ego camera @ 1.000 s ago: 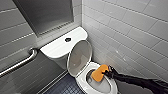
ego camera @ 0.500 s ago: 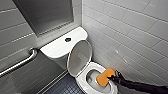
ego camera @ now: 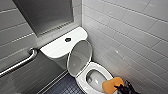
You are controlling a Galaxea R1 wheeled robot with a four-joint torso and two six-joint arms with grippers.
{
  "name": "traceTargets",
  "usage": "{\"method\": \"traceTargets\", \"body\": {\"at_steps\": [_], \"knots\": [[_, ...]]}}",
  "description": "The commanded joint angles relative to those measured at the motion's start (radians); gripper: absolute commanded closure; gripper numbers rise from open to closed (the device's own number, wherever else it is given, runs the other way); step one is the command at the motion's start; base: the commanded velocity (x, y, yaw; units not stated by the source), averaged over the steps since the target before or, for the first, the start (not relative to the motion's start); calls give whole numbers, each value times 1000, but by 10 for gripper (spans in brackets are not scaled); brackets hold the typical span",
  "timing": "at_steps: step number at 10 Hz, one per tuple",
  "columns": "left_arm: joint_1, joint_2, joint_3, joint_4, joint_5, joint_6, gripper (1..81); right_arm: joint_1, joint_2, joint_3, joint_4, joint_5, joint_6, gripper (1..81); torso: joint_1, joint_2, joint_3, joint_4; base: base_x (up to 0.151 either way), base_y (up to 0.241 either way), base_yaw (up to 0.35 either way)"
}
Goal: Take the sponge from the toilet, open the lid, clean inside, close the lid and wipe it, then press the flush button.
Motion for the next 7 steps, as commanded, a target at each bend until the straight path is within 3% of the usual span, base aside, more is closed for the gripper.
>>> {"method": "traceTargets", "body": {"at_steps": [1,5,7], "knots": [[30,6,21,2,92,10,10,-20,-116,115,7,13,-1,811,0,0,0,0,0,0,0],[28,4,23,2,92,12,10,-118,-141,201,3,28,-7,811,0,0,0,0,0,0,0],[30,0,19,2,92,12,10,-175,-151,229,-42,40,-10,811,0,0,0,0,0,0,0]]}}
